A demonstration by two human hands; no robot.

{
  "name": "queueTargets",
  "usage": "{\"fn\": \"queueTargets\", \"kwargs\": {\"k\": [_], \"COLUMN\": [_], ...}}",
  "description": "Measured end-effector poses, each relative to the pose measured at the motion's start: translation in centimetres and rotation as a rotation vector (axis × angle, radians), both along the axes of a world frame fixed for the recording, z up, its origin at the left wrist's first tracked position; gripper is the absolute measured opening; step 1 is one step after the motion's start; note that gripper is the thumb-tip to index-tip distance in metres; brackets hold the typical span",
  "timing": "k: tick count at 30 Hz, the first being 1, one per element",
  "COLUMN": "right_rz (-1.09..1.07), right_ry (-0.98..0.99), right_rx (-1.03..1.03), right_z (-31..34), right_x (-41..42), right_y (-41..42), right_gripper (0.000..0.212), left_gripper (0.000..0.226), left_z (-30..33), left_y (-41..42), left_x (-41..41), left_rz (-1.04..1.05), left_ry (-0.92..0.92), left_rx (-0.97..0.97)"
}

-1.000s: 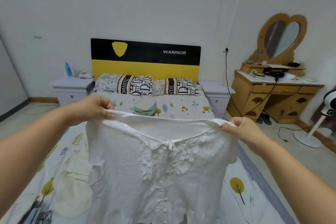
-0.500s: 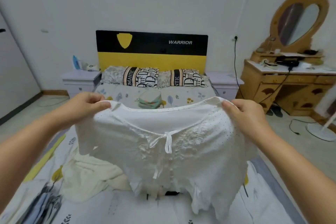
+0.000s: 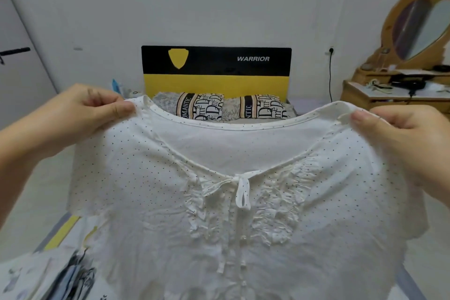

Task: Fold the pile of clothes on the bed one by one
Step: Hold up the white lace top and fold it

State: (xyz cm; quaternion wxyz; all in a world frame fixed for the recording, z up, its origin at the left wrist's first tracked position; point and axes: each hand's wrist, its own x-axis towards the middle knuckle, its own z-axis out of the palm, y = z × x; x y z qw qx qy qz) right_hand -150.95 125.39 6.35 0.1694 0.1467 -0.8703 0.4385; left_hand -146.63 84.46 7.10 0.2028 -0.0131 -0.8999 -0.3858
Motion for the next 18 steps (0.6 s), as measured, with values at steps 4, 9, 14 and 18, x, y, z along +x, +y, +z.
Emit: {"fn": "queueTargets", "kwargs": {"k": [4, 9, 14, 18], "right_rz": [-0.023, 0.005, -0.033, -0.060], "right_ry": [-0.204, -0.529, -0.654, -0.696], "right_rx": [0.055, 0.171, 0.305, 0.325], "right_z": [-3.3, -15.6, -28.5, -35.7], "right_x": [-4.0, -8.3, -10.8, -12.6], "right_y": [-0.7, -3.0, -5.5, -7.5], "right_gripper": [0.057, 0.036, 0.041, 0.036], "left_gripper": [0.039, 0.033, 0.033, 0.040], "left_z": [-3.2, -15.2, -28.4, -35.6], "left_y": [-0.4, -0.6, -0.6, -0.7], "left_x": [-3.2, -7.5, -10.2, -12.2], "left_rz": [0.007, -0.026, 0.056, 0.147], "left_ry": [-0.192, -0.440, -0.538, -0.533], "left_rx": [0.066, -0.003, -0.163, -0.187]}}
